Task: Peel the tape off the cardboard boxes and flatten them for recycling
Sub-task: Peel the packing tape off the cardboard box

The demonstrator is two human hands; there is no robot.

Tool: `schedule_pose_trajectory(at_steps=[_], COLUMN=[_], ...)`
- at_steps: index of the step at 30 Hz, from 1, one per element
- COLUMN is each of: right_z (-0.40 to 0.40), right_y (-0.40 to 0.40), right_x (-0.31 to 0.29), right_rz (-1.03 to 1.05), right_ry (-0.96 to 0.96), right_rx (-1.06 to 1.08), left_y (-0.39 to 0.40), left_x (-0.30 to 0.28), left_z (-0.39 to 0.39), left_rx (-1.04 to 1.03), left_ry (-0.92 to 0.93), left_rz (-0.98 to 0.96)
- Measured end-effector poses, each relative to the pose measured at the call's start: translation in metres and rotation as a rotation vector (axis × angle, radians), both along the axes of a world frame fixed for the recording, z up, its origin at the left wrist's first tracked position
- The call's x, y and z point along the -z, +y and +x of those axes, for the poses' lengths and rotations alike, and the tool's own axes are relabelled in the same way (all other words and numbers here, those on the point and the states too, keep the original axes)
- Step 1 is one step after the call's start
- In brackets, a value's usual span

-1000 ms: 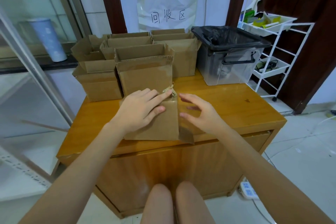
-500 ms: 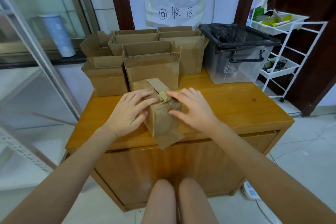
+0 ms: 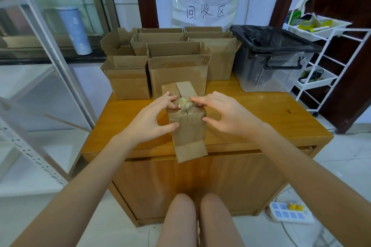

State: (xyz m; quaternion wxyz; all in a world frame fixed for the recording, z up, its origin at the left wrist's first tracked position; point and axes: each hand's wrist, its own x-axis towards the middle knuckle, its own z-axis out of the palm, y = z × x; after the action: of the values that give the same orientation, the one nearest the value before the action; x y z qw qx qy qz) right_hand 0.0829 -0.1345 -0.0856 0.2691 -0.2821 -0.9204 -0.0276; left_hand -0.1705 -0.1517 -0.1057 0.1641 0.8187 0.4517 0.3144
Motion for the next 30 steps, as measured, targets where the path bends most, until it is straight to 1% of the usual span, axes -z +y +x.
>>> schedule_pose_trajectory(at_steps=[4,7,9,13,16,19,23,27,30], right_z=[0.002,-0.002,-0.005,-0.003,-0.002,0.001,0.010,0.009,-0.001], right_y=[0.002,-0.002,-0.004,-0.003,0.000,0.004,0.005,0.004,0.002], right_x=[0.000,0.000,0.000,-0.004,-0.002,-0.002,-0.001,0.011,0.023], right_rz=[0.056,0.155,0.255,0.389,0.508,0.566,0.639,0.667,0.667], right_ry=[0.003,-0.011,-0.056,-0.117,-0.191,-0.249,-0.348,-0.293,-0.189], right_rx=[-0.009,-0.034,-0.050,-0.037,-0.104,-0.192,-0.208,-0.170,-0.064], left_y=[0.003,0.004,0.004,0.003,0.002,0.001,0.004,0.003,0.000], left_x=[-0.007,-0.014,-0.016,-0.015,-0.015,-0.018,-0.021,-0.022,-0.019], left_z=[0.003,0.012,0.017,0.016,0.017,0.023,0.030,0.035,0.041], left_rx=[-0.012,-0.046,-0.044,0.023,0.022,0.021,0.022,-0.019,-0.069], left_ry=[0.036,0.109,0.136,0.186,0.233,0.270,0.294,0.320,0.350], left_rz=[-0.007,-0.014,-0.014,0.062,0.080,0.099,0.097,0.085,0.122])
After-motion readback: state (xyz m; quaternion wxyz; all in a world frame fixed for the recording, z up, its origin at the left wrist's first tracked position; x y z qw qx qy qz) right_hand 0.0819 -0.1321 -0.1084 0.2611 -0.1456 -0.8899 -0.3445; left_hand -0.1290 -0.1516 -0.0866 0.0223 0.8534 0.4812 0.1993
